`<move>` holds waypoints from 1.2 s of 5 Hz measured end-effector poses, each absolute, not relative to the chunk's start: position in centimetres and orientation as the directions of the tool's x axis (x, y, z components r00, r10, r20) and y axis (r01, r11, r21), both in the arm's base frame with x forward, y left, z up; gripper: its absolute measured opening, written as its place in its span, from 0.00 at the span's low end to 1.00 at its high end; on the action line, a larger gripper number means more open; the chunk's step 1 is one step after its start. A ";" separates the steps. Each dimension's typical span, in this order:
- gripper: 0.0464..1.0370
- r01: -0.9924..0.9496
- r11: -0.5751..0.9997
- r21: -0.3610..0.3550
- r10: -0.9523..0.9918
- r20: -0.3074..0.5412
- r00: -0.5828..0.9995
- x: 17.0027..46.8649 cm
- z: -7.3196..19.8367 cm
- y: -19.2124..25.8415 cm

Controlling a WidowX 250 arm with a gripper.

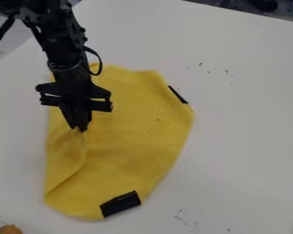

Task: Fold the cloth from top left to bottom right

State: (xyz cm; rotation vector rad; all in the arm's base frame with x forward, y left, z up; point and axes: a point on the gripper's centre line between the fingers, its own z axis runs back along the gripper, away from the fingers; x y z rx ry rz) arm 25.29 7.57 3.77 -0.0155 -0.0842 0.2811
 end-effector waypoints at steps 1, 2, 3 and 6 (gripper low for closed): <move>0.02 -0.260 0.963 -0.064 0.265 0.075 0.961 26.6 2.3 5.8; 0.05 -0.240 0.967 -0.089 0.248 0.082 0.965 27.9 1.3 4.6; 0.22 -0.218 0.970 -0.107 0.228 0.082 0.970 28.9 0.7 3.6; 0.97 -0.100 0.992 -0.077 0.106 0.075 0.992 31.1 1.9 -0.9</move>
